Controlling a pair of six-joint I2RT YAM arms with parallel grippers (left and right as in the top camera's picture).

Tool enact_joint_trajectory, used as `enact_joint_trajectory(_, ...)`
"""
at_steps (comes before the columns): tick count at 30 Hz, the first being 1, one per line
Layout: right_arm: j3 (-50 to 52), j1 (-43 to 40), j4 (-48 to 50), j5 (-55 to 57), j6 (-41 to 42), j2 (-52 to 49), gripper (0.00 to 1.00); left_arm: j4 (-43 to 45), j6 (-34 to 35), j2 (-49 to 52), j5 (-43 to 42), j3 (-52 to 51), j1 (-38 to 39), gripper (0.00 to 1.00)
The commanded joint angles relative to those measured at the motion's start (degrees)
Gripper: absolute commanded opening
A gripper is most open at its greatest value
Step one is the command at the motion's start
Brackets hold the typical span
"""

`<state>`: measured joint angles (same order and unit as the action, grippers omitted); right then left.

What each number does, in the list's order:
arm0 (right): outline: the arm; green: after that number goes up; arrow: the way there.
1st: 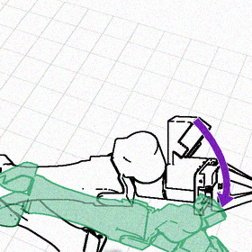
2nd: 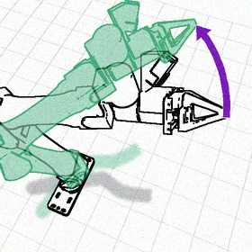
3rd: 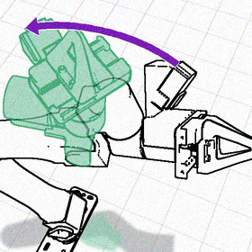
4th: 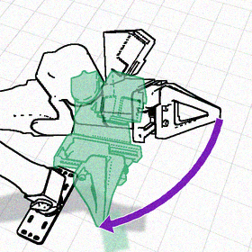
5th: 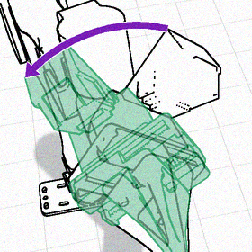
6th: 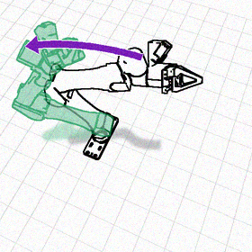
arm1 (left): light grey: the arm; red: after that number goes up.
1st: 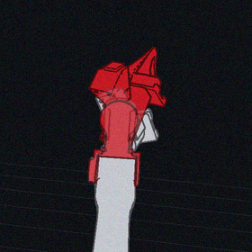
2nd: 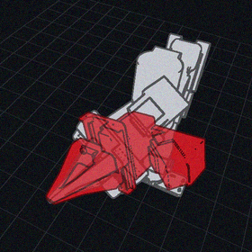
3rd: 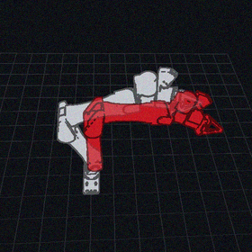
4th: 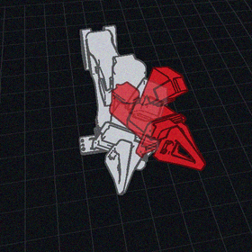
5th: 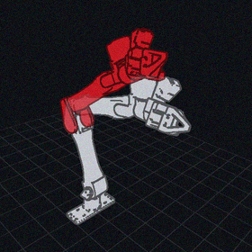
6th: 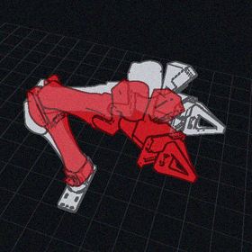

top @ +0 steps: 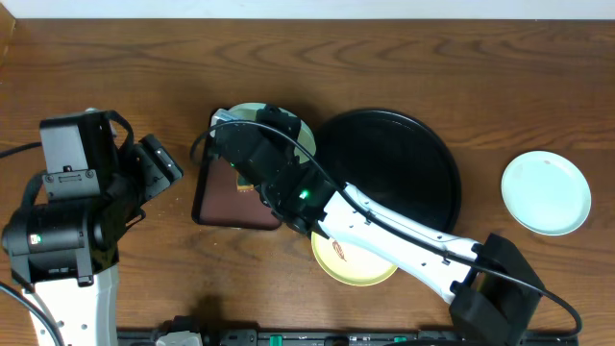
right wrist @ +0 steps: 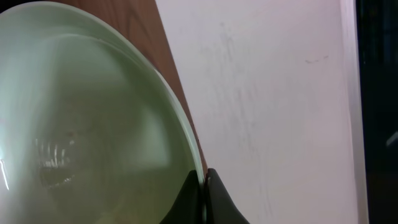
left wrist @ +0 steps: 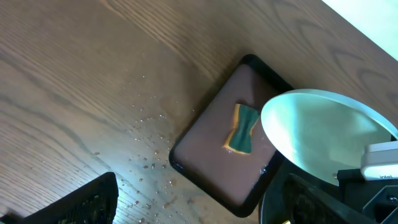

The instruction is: Clean dirty plates on tray and stack at the side

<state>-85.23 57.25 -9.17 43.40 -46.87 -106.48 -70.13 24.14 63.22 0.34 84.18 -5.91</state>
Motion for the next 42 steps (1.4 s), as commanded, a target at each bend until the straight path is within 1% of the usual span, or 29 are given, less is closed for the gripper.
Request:
enact_joint_trajectory(1,-0.44,0.17,1.05,1.42,-0.59,0.46,0.01,-0.15,-0.13,0.07,0.28,0.57,-0.28,0.85)
enact_joint_trajectory(6,-0.44,0.17,2.75,1.4,-0.59,0.46,0.01,-0.13,-0.13,0.07,0.28,0.57,-0.28,0.85)
enact_joint_trajectory(24,-0.44,0.15,2.99,1.4,0.39,0.46,0.01,-0.13,-0.13,0.07,0.28,0.57,-0.28,0.85)
enact_joint_trajectory(26,-0.44,0.0,2.95,1.4,4.66,0.44,0.01,-0.15,-0.13,0.07,0.28,0.57,-0.28,0.85)
enact_joint_trajectory(28,-0.44,-1.11,1.31,0.66,13.84,0.44,0.01,-0.13,-0.13,0.07,0.28,0.57,-0.28,0.85)
enact_joint_trajectory(30,-0.44,-2.97,-1.73,-3.69,20.57,0.44,0.01,-0.15,-0.13,0.07,0.31,0.57,-0.28,0.85)
enact_joint_trajectory(32,-0.44,-4.9,-3.87,-6.6,23.91,0.44,0.01,-0.13,-0.13,0.07,0.31,0.57,-0.28,0.85)
enact_joint_trajectory(33,-0.46,-5.55,-4.42,-6.08,25.0,0.55,0.01,-0.13,-0.13,0.07,0.28,0.57,-0.28,0.85)
enact_joint_trajectory(35,-0.48,-6.23,-5.18,-5.86,25.49,0.98,0.01,-0.13,-0.13,0.07,0.28,0.57,-0.28,0.85)
enact_joint_trajectory(38,-0.48,-7.45,-7.41,-10.05,25.51,1.14,0.01,-0.13,-0.13,0.07,0.28,0.57,-0.28,0.85)
enact_joint_trajectory(39,-0.48,-8.26,-9.2,-11.54,26.67,1.14,0.01,-0.13,-0.13,0.07,0.28,0.57,-0.28,0.85)
enact_joint_trajectory(40,-0.48,-8.96,-10.69,-12.13,28.89,1.14,0.01,-0.13,-0.13,0.07,0.31,0.57,-0.28,0.85)
enact_joint_trajectory(42,-0.5,-10.62,-14.47,-13.11,36.35,1.46,0.01,-0.13,-0.13,0.07,0.28,0.57,-0.28,0.85)
